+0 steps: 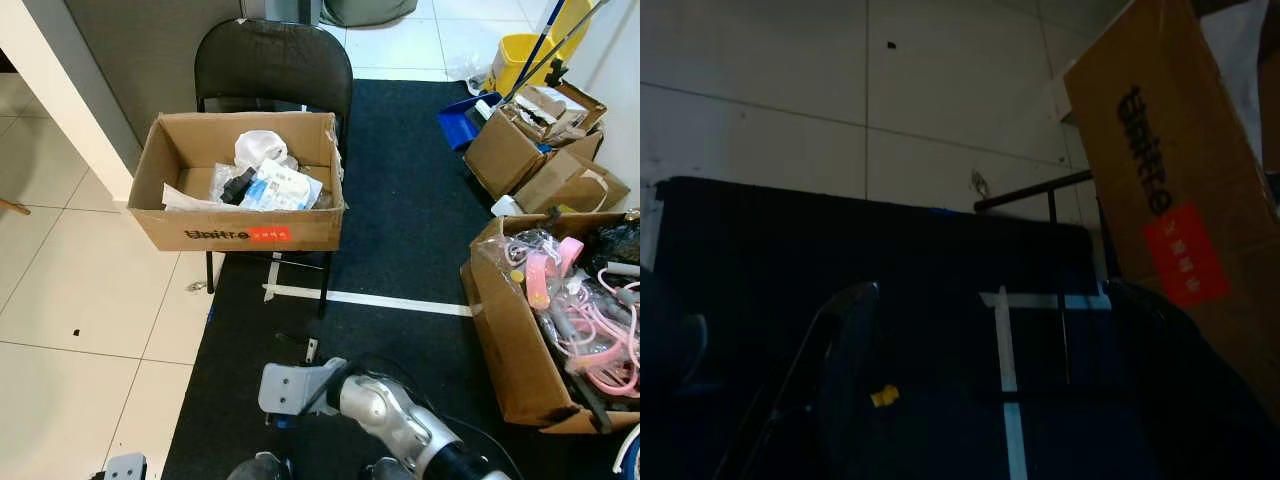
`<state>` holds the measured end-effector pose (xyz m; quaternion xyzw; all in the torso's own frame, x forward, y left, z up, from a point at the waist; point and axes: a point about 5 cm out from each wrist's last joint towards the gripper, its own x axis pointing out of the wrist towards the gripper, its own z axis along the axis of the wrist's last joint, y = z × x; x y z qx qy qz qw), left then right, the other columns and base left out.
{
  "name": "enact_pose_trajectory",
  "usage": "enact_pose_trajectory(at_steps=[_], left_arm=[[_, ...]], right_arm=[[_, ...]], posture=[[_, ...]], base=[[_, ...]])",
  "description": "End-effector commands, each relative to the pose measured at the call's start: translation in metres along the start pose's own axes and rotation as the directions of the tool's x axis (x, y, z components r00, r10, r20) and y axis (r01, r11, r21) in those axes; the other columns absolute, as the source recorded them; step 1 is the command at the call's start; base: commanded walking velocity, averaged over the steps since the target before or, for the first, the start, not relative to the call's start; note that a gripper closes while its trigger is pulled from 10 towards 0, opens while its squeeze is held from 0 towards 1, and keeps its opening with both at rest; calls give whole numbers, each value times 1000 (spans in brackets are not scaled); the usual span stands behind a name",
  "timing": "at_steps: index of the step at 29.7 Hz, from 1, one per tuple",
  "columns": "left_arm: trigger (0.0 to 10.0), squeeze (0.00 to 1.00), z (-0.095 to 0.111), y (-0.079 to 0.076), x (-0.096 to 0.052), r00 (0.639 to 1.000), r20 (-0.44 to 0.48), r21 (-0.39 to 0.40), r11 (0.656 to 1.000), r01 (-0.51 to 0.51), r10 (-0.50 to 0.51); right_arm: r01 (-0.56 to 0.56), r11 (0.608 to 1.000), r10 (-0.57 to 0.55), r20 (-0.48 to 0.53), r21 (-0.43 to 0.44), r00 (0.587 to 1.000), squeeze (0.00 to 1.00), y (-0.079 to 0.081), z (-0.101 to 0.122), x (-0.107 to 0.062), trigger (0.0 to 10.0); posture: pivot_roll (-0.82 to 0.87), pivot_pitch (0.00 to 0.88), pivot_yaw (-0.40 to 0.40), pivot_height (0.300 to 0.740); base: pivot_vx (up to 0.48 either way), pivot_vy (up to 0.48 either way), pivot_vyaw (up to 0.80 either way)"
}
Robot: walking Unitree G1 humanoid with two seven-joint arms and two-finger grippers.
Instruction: Picking trash to rubbish bin
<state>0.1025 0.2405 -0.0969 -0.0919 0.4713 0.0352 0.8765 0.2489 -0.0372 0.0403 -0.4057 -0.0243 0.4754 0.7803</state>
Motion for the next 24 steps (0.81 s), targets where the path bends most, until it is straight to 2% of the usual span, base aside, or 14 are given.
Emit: enact_pose_trajectory(at_steps=[1, 10, 14, 15, 20, 23, 24], left_arm=[[10000, 0, -15, 5, -6, 999, -34, -32, 999, -26, 25], [10000, 0, -24, 16, -15, 999, -18, -51, 997, -50, 50], [10000, 0, -37, 23, -24, 998, -24, -52, 997, -60, 59], [10000, 0, -40, 25, -28, 998, -22, -49, 997, -60, 59], [10000, 0, -56, 31, -41, 998, -15, -46, 997, -65, 65], [10000, 0, -73, 35, -53, 996, -47, -46, 996, -76, 74], [10000, 0, -73, 35, -53, 996, -47, -46, 996, -76, 74]], right_arm=[[-25, 1000, 25, 6, -1, 1000, 0, 9, 1, -4, 10000], [-25, 1000, 25, 32, -10, 999, 0, 23, 10, -26, 10000], [-17, 1000, 16, 41, 18, 999, 0, 29, 15, -43, 10000], [-13, 1000, 12, 44, 11, 999, 0, 28, 17, -48, 10000], [-11, 1000, 12, 46, -4, 999, 0, 30, 25, -64, 10000], [-19, 1000, 20, 45, -7, 999, 0, 32, 30, -70, 10000], [-19, 1000, 20, 45, -7, 999, 0, 32, 30, -70, 10000]], posture=[[117, 201, 48, 740], [197, 239, 29, 740], [260, 266, 27, 740], [299, 297, 25, 740], [352, 337, 27, 740], [370, 356, 33, 740], [370, 356, 33, 740]], base=[[0, 0, 0], [0, 0, 0], [0, 0, 0], [0, 0, 0], [0, 0, 0], [0, 0, 0], [0, 0, 0]])
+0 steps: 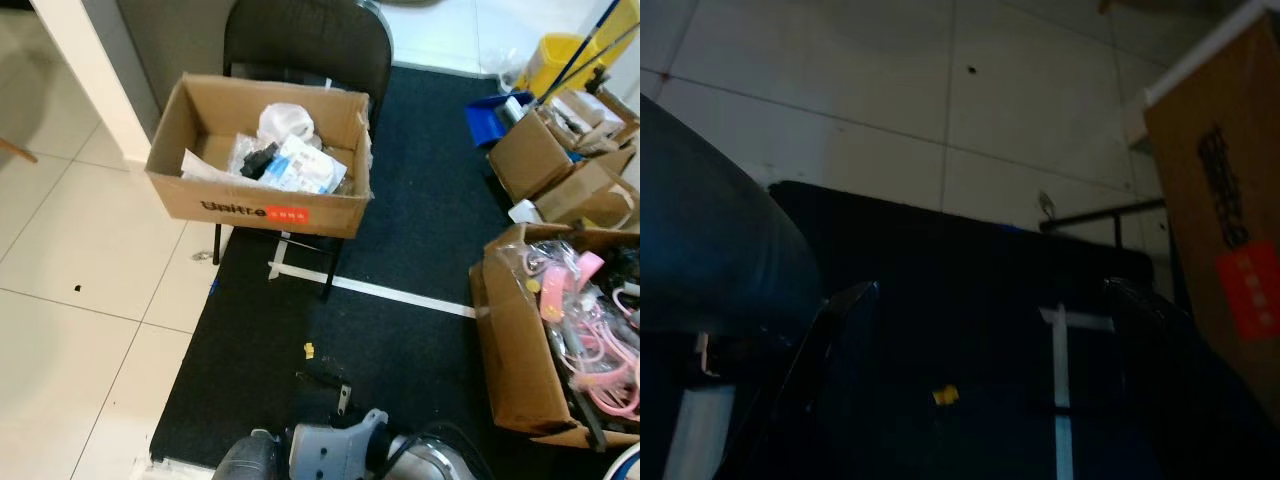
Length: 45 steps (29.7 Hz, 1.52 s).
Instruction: Picking trash to rubbish bin
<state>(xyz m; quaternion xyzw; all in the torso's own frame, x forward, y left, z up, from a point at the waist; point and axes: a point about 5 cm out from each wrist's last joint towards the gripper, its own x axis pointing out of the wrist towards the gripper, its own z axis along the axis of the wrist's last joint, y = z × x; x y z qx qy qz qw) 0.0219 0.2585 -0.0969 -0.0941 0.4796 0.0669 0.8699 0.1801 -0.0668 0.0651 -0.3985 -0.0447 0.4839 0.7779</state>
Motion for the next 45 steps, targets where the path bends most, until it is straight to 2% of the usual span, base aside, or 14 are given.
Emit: enact_pose_trajectory(at_steps=[1, 4, 8, 10, 18, 21, 23, 27, 31, 36, 41, 45], left_arm=[[10000, 0, -15, 7, -10, 999, -39, -16, 1000, -23, 22], [10000, 0, -25, 3, -14, 998, -62, -15, 1000, -13, 12], [10000, 0, -25, -2, -12, 998, -59, -20, 1000, -2, 1], [10000, 0, -22, -9, -8, 998, -53, -10, 1000, 25, -25], [10000, 0, -9, -14, 1, 998, -33, 26, 998, 60, -60], [10000, 0, 0, -13, 5, 998, -24, 34, 998, 61, -60], [10000, 0, 18, -14, 15, 998, 18, 29, 998, 55, -56], [10000, 0, 31, -17, 22, 998, 35, 28, 998, 56, -57], [10000, 0, 57, -26, 35, 996, 62, 32, 997, 64, -66], [10000, 0, 84, -37, 47, 992, 109, 11, 998, 67, -68], [10000, 0, 98, -47, 53, 988, 137, -7, 997, 76, -74], [10000, 0, 102, -49, 54, 987, 144, -24, 997, 69, -65]], right_arm=[[-19, 1000, 19, 2, -8, 1000, 0, 5, 5, -3, 10000], [-28, 1000, 28, 2, 0, 1000, 0, 6, 8, -7, 10000], [-24, 1000, 24, -3, 7, 1000, 0, 5, 8, -8, 10000], [-21, 1000, 22, -8, 20, 1000, 0, 3, 7, -8, 10000], [-20, 1000, 20, -19, 19, 1000, 0, 2, 6, -3, 10000], [-26, 999, 27, -28, 36, 999, 0, 1, 1, 2, 10000], [-23, 999, 25, -37, 37, 999, 0, -2, -7, 10, 10000], [-25, 999, 26, -53, 29, 998, 0, -4, -13, 21, 10000], [-28, 999, 31, -75, 45, 997, 0, -12, -25, 39, 10000], [-38, 999, 40, -107, 25, 993, 0, -21, -35, 56, 10000], [-38, 999, 40, -120, 21, 992, 0, -26, -42, 64, 10000], [-43, 999, 45, -124, 23, 991, 0, -28, -46, 68, 10000]], posture=[[369, 359, 33, 740], [357, 374, 27, 740], [354, 368, 29, 740], [355, 358, 36, 740], [328, 324, 45, 740], [322, 301, 37, 740], [312, 252, 40, 740], [280, 214, 38, 740], [226, 148, 27, 740], [189, 78, 5, 740], [189, 35, -12, 740], [186, 24, -21, 740]], base=[[0, 0, 0], [0, 0, 0], [0, 0, 0], [0, 0, 0], [0, 0, 0], [0, 0, 0], [0, 0, 0], [0, 0, 0], [0, 0, 0], [0, 0, 0], [0, 0, 0], [0, 0, 0]])
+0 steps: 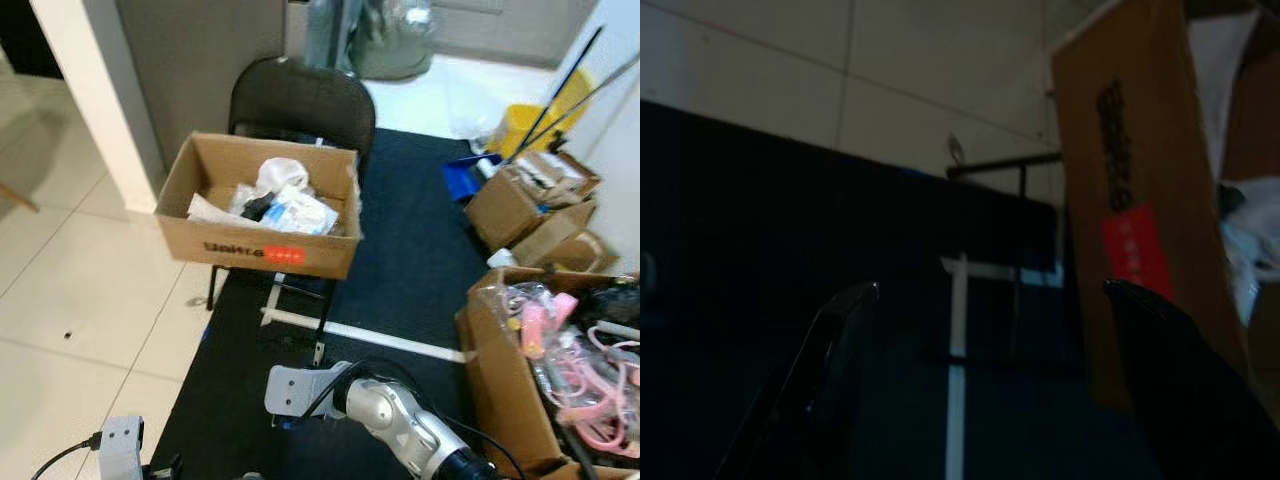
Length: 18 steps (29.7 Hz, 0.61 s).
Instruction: Picking trash to rubbish bin
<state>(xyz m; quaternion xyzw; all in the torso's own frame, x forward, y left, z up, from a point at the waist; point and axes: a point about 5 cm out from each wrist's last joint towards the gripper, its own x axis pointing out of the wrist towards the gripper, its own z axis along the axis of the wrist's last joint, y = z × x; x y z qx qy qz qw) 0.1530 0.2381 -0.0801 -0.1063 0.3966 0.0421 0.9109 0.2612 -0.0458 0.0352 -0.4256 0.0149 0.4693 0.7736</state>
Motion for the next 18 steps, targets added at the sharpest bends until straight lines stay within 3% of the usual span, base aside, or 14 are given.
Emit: enact_pose_trajectory(at_steps=[1, 18], left_arm=[[10000, 0, -9, -1, -1, 999, -35, -36, 999, -18, 16], [10000, 0, -18, -10, 0, 996, -90, -38, 999, -29, 25]], right_arm=[[-14, 1000, 14, 4, 9, 1000, 0, 5, -2, 3, 10000], [-12, 1000, 12, 6, 18, 1000, 0, -2, -5, 16, 10000]], posture=[[173, 8, -27, 740], [157, 0, -12, 740]], base=[[0, 0, 0], [0, 0, 0]])
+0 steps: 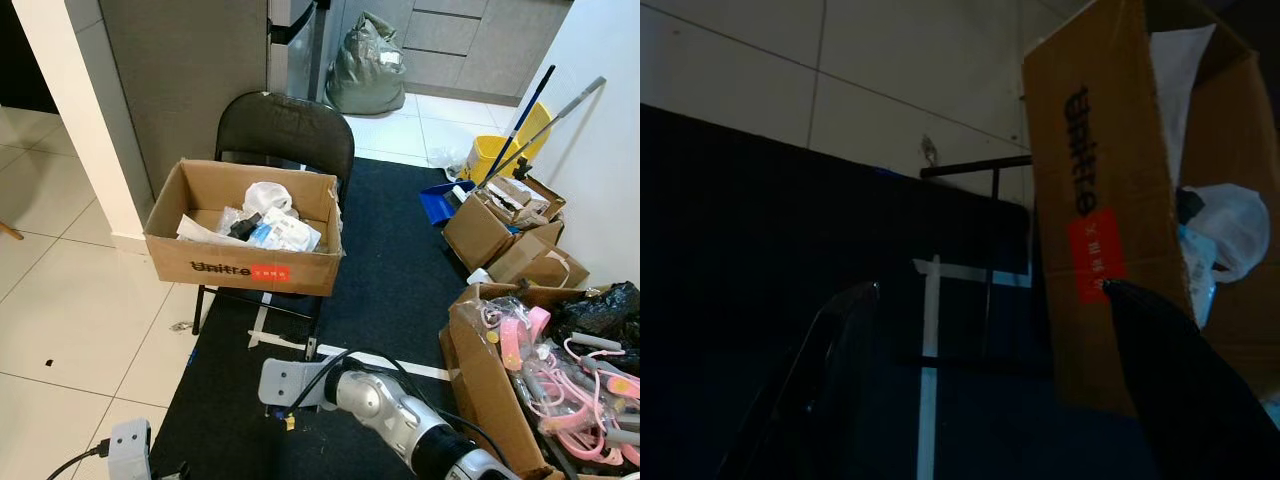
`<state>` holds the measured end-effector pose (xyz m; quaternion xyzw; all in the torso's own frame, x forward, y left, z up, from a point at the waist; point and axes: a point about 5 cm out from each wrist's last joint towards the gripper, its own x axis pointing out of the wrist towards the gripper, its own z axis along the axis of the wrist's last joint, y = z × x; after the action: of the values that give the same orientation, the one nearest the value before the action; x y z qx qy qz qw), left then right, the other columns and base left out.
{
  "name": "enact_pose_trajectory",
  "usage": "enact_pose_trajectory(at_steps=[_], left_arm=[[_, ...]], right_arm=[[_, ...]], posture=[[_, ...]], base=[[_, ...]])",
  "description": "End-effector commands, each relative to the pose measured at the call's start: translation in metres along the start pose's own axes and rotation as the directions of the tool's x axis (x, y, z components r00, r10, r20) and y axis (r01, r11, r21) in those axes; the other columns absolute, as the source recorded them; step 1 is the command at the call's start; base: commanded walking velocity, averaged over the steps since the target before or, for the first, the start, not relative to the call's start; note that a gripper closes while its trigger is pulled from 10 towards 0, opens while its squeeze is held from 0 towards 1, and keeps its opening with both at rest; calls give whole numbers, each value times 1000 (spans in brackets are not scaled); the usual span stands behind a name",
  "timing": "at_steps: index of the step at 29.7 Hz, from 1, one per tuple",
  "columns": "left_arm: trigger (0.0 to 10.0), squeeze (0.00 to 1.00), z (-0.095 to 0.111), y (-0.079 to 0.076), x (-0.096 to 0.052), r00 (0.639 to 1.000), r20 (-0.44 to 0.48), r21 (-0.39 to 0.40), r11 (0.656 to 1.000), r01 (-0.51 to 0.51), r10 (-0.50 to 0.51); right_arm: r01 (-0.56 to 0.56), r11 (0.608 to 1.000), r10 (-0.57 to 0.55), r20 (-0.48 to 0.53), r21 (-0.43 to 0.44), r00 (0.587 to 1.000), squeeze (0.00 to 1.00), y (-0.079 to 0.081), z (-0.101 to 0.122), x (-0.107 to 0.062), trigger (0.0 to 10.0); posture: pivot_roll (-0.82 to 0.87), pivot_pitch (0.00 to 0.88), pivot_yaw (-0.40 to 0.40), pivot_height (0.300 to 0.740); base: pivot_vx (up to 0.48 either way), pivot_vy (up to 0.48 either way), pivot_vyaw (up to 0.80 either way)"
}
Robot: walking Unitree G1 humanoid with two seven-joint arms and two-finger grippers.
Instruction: Picking trash to rubbish bin
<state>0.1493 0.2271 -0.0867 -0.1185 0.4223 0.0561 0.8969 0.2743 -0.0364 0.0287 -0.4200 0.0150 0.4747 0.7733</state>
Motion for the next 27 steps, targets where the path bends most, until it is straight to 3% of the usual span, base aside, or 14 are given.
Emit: enact_pose_trajectory(at_steps=[1, 27], left_arm=[[10000, 0, -11, 0, -2, 999, -43, -3, 1000, -6, 6], [10000, 0, -28, -2, -6, 993, -115, 0, 1000, -1, 0]], right_arm=[[-2, 1000, 2, -6, 8, 1000, 0, 1, -3, 0, 10000], [1, 1000, -1, -10, 0, 1000, 0, -7, -2, 8, 10000]], posture=[[149, 0, -7, 740], [109, 0, 22, 740]], base=[[0, 0, 0], [0, 0, 0]])
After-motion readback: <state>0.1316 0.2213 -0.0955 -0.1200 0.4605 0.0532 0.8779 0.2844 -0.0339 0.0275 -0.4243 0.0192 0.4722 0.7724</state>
